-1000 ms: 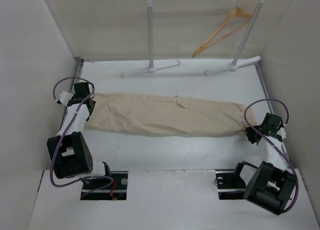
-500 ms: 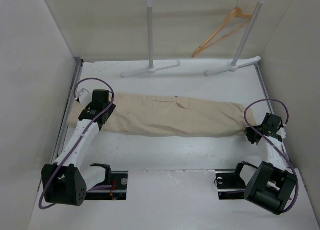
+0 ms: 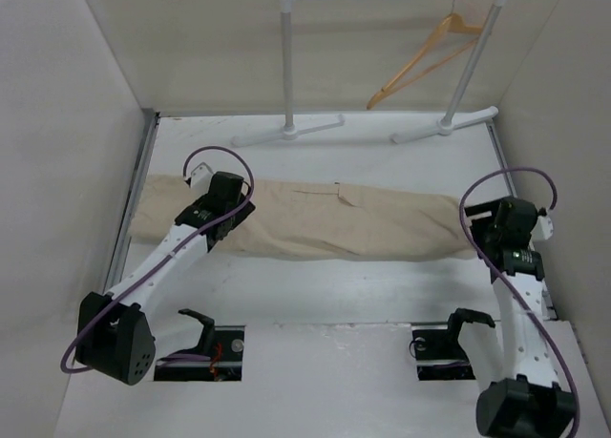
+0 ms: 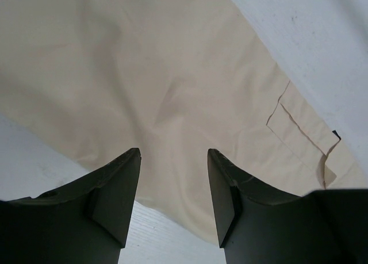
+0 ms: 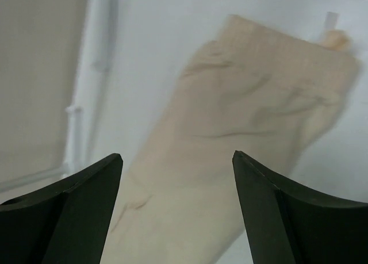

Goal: Place the trousers on the hanger
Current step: Fold the trousers at the center of the board.

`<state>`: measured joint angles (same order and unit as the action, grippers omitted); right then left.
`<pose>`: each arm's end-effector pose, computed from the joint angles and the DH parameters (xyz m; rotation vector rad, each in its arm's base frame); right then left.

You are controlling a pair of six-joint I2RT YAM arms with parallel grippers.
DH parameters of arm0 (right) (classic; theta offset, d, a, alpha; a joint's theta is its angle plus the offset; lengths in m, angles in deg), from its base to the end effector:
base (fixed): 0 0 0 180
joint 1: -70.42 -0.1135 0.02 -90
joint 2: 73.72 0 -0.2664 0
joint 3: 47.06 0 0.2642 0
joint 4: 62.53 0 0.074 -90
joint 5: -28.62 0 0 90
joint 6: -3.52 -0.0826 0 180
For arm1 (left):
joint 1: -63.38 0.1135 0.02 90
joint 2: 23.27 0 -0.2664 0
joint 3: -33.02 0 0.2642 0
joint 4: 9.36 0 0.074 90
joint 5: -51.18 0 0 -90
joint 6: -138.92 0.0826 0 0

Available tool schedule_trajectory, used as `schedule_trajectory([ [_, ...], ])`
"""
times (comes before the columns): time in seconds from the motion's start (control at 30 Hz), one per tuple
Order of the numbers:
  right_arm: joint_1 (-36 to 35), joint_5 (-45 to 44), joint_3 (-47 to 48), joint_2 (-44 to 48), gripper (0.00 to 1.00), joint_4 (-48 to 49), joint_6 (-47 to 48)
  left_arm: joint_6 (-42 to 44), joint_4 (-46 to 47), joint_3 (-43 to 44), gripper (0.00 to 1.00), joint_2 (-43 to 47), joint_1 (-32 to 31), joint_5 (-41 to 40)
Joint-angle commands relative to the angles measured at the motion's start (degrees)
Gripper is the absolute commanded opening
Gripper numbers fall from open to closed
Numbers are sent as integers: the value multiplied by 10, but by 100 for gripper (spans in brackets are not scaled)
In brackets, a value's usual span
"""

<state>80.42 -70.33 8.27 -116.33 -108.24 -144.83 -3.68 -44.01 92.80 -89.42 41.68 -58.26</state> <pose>0.2067 -0.0495 0.2673 1.2860 1.7310 0.3253 0.2791 -0.0815 0.2281 -0.7686 2.1218 -0.3117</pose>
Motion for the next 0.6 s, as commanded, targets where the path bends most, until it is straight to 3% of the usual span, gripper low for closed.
schedule_trajectory([
  [0.0, 71, 4, -99, -5, 82, -11, -22, 13, 29, 13, 48, -3, -3, 9],
  [0.23, 199, 67, -181, -45, 83, 108, 11, 15, 48, 4, 48, -25, -1, 45],
  [0.57, 209, 83, -167, -196, 81, 223, 24, 21, 53, 9, 48, -44, -6, 52],
])
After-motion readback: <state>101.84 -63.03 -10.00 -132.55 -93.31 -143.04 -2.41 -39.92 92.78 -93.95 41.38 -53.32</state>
